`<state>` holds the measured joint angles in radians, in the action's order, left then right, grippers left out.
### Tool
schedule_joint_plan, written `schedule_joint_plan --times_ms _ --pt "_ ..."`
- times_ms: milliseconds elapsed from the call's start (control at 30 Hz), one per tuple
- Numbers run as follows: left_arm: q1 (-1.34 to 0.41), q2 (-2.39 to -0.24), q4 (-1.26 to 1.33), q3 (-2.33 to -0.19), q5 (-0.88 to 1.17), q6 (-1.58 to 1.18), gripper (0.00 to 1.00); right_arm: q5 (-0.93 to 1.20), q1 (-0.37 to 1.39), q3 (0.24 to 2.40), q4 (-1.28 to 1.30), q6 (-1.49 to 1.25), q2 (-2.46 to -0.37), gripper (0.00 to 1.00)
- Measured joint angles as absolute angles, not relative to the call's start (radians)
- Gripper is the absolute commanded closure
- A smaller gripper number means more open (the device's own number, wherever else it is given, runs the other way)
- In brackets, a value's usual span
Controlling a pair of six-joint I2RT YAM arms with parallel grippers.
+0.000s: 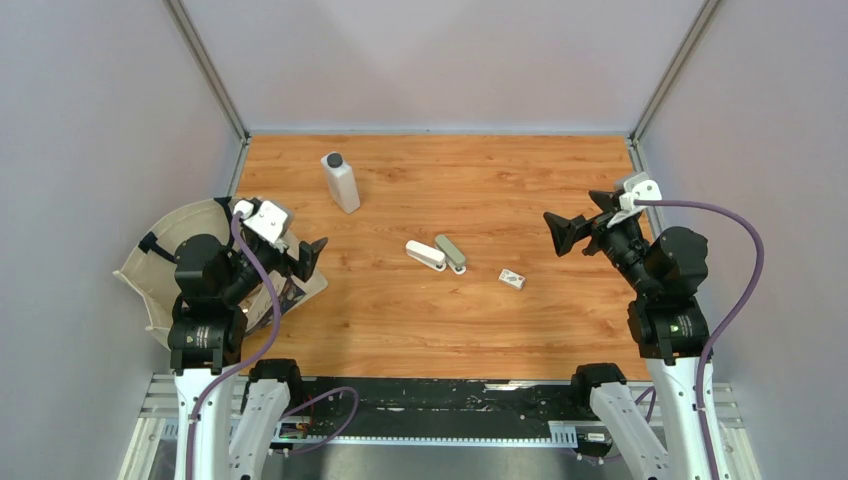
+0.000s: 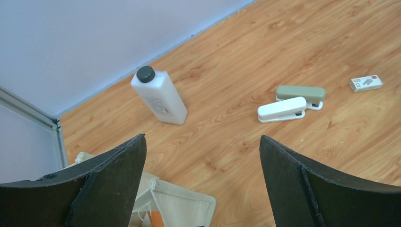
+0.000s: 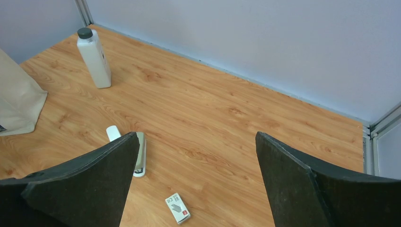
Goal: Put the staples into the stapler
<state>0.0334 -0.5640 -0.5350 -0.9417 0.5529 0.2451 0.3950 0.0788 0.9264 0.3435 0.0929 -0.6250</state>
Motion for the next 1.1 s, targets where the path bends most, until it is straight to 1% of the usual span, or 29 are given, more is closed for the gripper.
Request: schedule_joint_plan --times_ms 233,500,767,833,1100 --pt "0.033 -0.564 -0.535 -0.942 0.585 0.249 0.04 0.403 0.079 0.92 0.339 0.099 -0.625 0.0" --pt "0.033 -0.569 -0.54 -0.942 0.61 0.25 0.04 0.467 0.079 0.875 0.335 0.183 -0.642 0.0" --pt "0.021 -0.66 -0.568 -0.952 0.642 0.25 0.04 0.507 0.079 0.834 0.342 0.252 -0.777 0.0" --pt "-0.006 -0.698 -0.573 -0.963 0.638 0.25 0.04 0.508 0.079 0.831 0.353 0.271 -0.827 0.0" --pt "-0.208 -0.862 -0.595 -1.036 0.583 0.255 0.04 0.5 0.107 0.802 0.371 0.362 -1.006 0.0"
